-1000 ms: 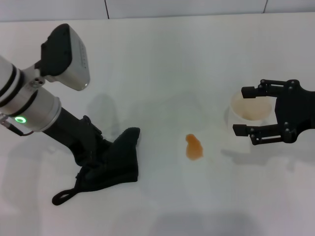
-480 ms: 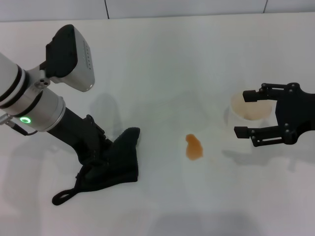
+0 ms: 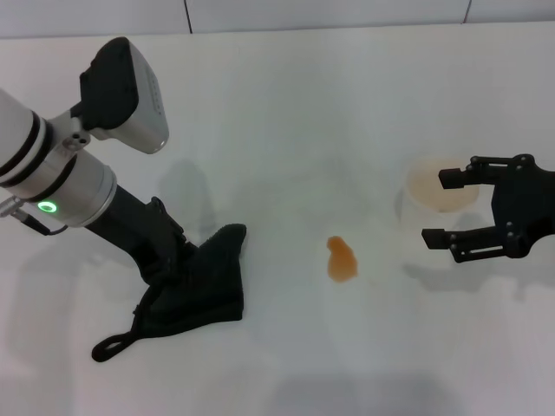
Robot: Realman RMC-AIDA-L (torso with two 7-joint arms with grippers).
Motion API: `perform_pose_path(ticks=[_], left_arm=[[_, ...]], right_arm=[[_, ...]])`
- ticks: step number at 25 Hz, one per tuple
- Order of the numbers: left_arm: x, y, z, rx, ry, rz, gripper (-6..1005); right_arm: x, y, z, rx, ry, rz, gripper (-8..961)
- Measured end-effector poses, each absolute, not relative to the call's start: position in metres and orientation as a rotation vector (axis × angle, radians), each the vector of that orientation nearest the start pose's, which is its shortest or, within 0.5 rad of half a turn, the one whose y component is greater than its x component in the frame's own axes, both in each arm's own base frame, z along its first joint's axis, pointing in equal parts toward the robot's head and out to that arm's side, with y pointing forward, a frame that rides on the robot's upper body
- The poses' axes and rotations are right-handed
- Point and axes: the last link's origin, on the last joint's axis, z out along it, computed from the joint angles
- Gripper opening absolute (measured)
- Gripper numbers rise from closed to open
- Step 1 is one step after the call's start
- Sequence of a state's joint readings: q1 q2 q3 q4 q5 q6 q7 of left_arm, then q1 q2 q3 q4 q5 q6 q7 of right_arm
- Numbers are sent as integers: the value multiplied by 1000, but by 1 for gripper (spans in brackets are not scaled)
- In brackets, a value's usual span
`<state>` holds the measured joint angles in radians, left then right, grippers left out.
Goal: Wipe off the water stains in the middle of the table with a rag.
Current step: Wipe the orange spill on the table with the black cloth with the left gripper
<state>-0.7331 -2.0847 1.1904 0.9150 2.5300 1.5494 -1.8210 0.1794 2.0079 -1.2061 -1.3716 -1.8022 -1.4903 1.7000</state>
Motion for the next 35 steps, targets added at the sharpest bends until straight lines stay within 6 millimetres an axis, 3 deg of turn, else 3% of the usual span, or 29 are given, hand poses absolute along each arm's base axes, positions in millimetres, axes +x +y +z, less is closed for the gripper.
perform_pose_path(ticks=[8, 19, 25, 35], left_arm=[[-213, 356, -31, -3052, -394, 504, 275], [-209, 353, -46, -3060, -321, 547, 184], [-207, 353, -47, -3068, -324, 510, 80], [-198, 355, -48, -3084, -305, 465, 75]], right_arm=[[227, 291, 52, -2769, 362, 390, 857], [228, 290, 52, -2774, 382, 393, 856], [228, 289, 52, -2777, 382, 394, 856], [232, 289, 52, -2779, 391, 362, 856]])
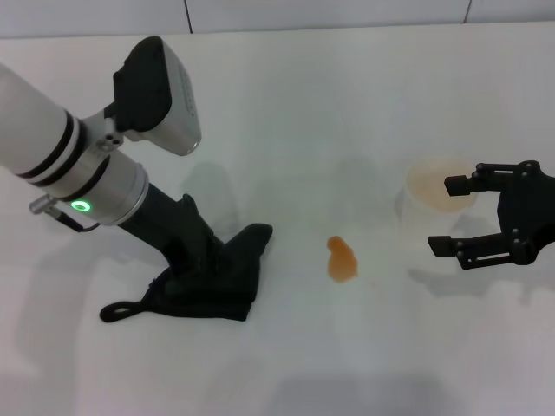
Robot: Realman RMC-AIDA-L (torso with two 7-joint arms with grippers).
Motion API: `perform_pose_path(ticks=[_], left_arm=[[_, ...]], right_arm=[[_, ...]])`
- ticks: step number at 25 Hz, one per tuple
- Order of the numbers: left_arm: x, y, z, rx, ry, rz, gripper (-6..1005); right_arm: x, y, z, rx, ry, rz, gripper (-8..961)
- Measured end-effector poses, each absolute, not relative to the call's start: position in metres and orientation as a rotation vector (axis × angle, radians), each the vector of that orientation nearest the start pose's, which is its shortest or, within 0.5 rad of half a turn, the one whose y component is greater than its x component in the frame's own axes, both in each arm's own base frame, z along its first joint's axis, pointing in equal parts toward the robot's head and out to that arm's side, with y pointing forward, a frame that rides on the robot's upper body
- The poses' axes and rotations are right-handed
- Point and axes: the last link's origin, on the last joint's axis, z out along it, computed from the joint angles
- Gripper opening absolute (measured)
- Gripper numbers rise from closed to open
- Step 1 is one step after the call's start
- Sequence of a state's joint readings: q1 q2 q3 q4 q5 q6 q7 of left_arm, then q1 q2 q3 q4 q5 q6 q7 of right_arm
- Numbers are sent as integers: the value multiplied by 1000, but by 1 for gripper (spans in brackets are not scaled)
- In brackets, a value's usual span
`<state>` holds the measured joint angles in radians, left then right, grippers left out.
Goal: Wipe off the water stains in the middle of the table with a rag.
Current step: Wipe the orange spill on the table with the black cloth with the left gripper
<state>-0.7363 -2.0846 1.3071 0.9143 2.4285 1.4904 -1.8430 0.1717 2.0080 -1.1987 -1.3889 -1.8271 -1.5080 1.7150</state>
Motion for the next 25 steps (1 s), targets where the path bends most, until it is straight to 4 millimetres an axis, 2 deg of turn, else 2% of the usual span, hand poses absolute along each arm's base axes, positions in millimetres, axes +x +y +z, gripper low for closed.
perform_pose_path(ticks=[12, 19, 25], left_arm=[[-177, 362, -52, -3099, -215, 453, 76], [-150, 376, -56, -3089, -124, 380, 75], [-131, 380, -71, -3119, -49, 321, 76]], right_arm=[[236, 288, 52, -2774, 408, 346, 857], [240, 287, 52, -2769, 418, 337, 856], [242, 287, 55, -2762, 421, 321, 857]])
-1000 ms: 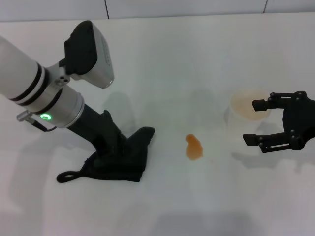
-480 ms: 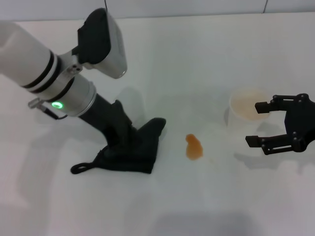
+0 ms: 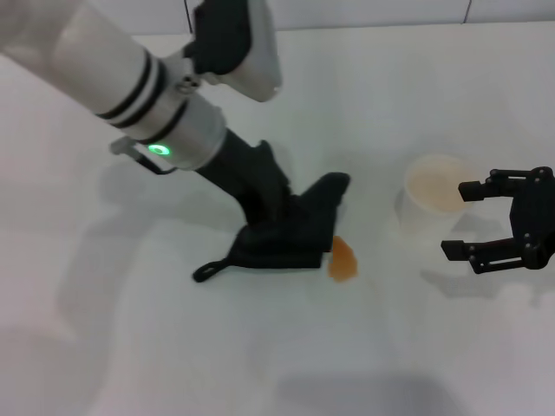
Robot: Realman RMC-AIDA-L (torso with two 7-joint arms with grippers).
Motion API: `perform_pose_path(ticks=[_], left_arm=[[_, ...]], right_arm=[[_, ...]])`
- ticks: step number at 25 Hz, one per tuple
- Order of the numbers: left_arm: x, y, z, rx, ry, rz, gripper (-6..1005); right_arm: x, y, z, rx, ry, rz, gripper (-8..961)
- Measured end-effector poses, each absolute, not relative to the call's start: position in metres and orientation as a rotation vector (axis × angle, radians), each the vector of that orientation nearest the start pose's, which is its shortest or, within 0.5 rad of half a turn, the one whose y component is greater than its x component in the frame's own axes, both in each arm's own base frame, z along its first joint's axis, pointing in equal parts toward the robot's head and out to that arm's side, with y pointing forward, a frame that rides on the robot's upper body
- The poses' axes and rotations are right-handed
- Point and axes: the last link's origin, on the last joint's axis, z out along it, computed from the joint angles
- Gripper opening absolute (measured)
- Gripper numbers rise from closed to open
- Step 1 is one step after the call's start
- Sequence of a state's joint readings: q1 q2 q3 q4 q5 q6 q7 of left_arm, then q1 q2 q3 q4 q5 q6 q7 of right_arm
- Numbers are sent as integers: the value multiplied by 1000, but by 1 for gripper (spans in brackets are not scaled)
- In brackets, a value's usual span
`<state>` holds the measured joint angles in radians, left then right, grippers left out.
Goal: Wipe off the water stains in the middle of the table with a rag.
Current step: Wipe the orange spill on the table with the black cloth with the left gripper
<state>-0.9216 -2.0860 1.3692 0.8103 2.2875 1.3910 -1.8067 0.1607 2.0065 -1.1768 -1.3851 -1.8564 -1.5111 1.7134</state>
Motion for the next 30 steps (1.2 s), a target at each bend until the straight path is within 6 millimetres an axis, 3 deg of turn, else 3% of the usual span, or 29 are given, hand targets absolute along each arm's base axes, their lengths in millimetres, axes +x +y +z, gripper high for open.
perform_pose_path(ticks=[8, 16, 30], left_arm=[[-124, 375, -95, -3134, 10, 306, 75], [-136, 362, -114, -3158, -2, 346, 75], [-132, 342, -130, -3242, 66, 367, 75]], right_arm=[[242, 286, 57, -2765, 420, 323, 857], [240, 286, 58, -2767, 420, 318, 857], [243, 287, 58, -2769, 443, 261, 856]])
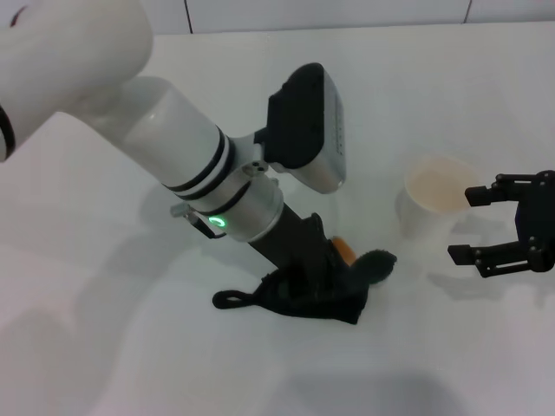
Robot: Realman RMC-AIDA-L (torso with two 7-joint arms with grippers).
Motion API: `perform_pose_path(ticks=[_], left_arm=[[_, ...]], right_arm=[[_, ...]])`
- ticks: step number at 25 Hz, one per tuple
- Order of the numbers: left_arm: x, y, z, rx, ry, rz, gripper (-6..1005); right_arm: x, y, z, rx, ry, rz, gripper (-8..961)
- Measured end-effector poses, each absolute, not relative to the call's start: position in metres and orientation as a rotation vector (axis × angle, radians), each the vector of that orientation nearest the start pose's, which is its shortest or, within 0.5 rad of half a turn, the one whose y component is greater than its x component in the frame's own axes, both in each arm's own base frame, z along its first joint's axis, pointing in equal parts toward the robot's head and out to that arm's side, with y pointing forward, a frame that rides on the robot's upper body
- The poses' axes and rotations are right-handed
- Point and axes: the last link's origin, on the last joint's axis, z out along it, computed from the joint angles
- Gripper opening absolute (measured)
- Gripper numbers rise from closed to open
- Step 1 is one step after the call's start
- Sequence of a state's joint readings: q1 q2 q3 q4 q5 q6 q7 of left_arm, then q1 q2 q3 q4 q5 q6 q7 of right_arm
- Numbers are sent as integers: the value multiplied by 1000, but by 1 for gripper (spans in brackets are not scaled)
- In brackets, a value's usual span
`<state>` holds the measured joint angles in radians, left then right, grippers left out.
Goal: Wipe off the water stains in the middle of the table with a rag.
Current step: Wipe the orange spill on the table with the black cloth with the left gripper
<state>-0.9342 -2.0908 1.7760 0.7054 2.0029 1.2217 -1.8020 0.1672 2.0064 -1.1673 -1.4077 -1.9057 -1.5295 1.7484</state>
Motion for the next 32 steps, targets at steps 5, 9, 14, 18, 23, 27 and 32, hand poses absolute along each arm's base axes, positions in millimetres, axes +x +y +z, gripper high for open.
perform_pose_path(ticks=[5, 9, 14, 18, 23, 27, 32], left_arm=[[-131, 342, -130, -3236, 73, 364, 75], [-136, 348, -128, -3202, 56, 368, 74], [-148, 359, -121, -3144, 19, 409, 74], [-153, 370, -113, -3089, -26, 391, 74], [-161, 383, -101, -3022, -71, 389, 74], [-161, 386, -98, -3006, -76, 382, 74], [-154, 387, -100, -3012, -26, 375, 74]], right_arm=[[242, 287, 58, -2768, 436, 264, 856], [241, 287, 57, -2772, 433, 269, 856], [241, 285, 57, -2773, 437, 271, 856], [241, 285, 57, -2778, 439, 272, 856], [241, 284, 57, -2781, 439, 273, 857], [241, 284, 56, -2782, 440, 273, 857], [240, 284, 56, -2783, 441, 276, 857]])
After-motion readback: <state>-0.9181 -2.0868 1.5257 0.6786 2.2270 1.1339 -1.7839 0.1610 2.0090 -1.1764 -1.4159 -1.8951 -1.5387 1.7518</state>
